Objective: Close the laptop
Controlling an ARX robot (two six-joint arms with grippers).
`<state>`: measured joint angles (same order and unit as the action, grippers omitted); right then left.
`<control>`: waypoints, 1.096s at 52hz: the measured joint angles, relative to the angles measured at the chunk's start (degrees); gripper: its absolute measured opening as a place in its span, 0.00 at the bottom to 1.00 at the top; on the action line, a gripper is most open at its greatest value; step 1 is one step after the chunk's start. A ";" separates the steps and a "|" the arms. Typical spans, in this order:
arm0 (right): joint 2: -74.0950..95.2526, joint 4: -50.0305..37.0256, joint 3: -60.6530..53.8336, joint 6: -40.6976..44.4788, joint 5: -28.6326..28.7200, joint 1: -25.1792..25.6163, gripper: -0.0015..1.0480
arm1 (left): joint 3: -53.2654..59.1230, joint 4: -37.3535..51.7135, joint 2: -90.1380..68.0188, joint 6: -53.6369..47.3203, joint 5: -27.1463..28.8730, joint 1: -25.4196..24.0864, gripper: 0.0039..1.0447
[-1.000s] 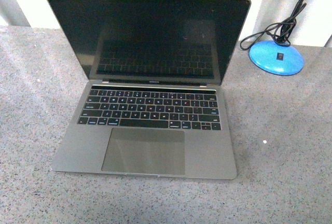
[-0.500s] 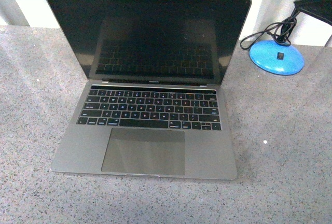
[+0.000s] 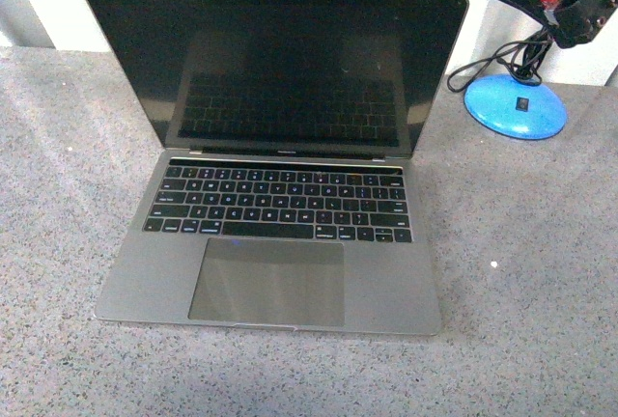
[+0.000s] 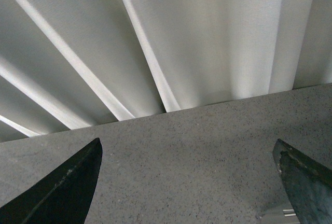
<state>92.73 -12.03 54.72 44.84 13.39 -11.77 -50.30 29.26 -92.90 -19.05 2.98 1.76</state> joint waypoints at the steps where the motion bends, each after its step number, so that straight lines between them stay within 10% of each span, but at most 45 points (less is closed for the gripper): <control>1: 0.17 0.00 0.17 0.00 0.02 -0.07 0.90 | -0.33 -0.04 -0.28 -0.09 0.02 0.11 0.94; 21: 8.68 0.63 9.57 1.70 0.42 -1.86 0.88 | -8.81 -2.97 -6.54 -1.60 0.44 4.59 0.85; 42: 16.24 5.25 22.51 1.66 -0.46 -4.04 0.08 | -14.99 -14.82 -8.87 -5.88 -1.55 6.05 0.03; 57: 15.98 3.89 18.60 -0.48 -0.44 -7.06 0.01 | -16.59 -20.65 -11.56 -5.14 -1.05 8.00 0.03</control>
<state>108.71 -8.14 73.32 44.36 12.95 -18.83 -66.89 8.60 -104.47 -24.18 1.93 9.76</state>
